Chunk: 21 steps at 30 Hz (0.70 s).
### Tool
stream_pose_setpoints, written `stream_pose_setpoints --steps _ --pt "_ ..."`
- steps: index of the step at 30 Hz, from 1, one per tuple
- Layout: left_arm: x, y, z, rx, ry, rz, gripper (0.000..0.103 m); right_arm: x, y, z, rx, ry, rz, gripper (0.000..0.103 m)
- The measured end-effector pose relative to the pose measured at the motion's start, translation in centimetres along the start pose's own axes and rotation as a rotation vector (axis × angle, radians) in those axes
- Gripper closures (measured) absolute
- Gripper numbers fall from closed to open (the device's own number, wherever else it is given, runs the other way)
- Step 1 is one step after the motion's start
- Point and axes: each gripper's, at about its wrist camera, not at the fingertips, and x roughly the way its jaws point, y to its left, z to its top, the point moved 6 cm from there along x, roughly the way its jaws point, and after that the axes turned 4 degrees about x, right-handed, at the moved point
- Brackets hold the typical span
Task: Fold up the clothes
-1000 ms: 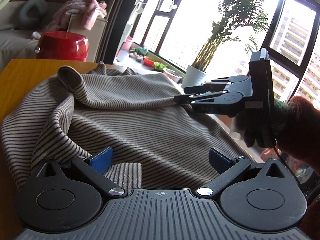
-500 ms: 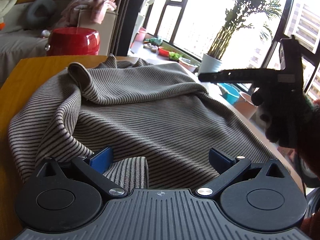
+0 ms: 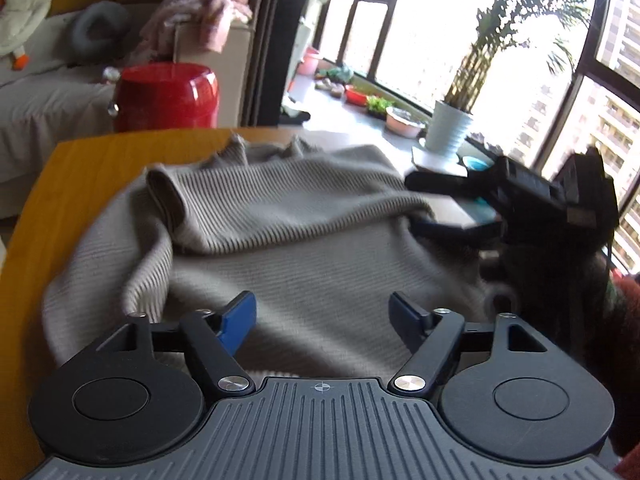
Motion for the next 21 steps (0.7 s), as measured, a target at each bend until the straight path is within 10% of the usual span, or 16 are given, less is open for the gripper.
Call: stream_pose_setpoints --steps 6,11,16,21 --pt "3.2 5.9 4.7 -0.075 -0.001 0.251 0.03 1.2 1.8 -1.4 -0.165 0.052 -0.097 0.0" --pt "7.1 8.6 4.6 -0.098 0.106 0.263 0.032 1.0 1.6 -1.5 -0.153 0.052 -0.081 0.0" --pt "7.2 9.2 4.5 -0.066 0.097 0.28 0.068 0.8 1.5 -1.5 -0.148 0.036 -0.084 0.0" --pt "6.6 8.5 5.3 -0.006 0.05 0.252 0.08 -0.5 2.7 -0.2 -0.259 -0.054 -0.168 0.0"
